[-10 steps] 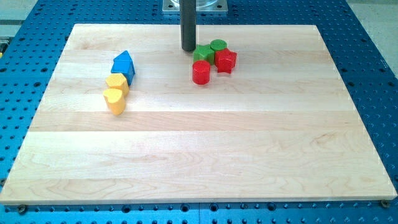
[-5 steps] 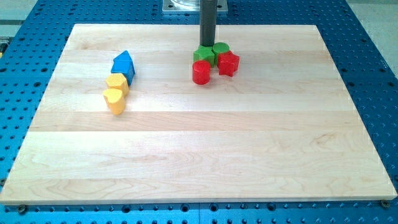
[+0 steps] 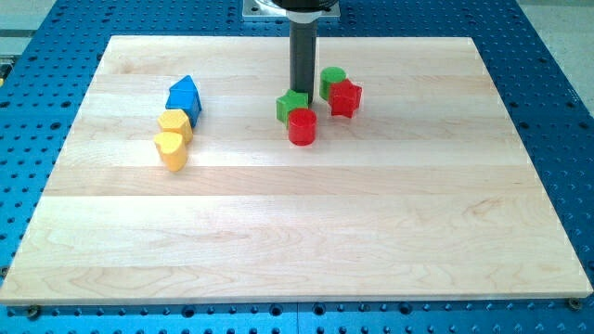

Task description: Push the green star and red circle to the center

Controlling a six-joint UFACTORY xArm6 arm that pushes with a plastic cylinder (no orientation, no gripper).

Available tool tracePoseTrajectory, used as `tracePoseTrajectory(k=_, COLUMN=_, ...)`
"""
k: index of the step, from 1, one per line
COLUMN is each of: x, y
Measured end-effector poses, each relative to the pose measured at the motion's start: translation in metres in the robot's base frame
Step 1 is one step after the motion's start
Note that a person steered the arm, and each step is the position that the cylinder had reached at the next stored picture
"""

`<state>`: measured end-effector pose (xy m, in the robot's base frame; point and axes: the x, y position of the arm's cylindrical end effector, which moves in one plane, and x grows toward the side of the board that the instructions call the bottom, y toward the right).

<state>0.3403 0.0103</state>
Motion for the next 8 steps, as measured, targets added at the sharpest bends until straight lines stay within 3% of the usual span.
tracePoseTrajectory(k=2, x=-0.035, y=0.002)
tracePoseTrajectory(k=3, x=-0.042, y=-0.032)
tracePoseTrajectory(k=5, x=-0.003, y=-0.05)
tracePoseTrajectory(k=8, x=0.008, y=-0.002)
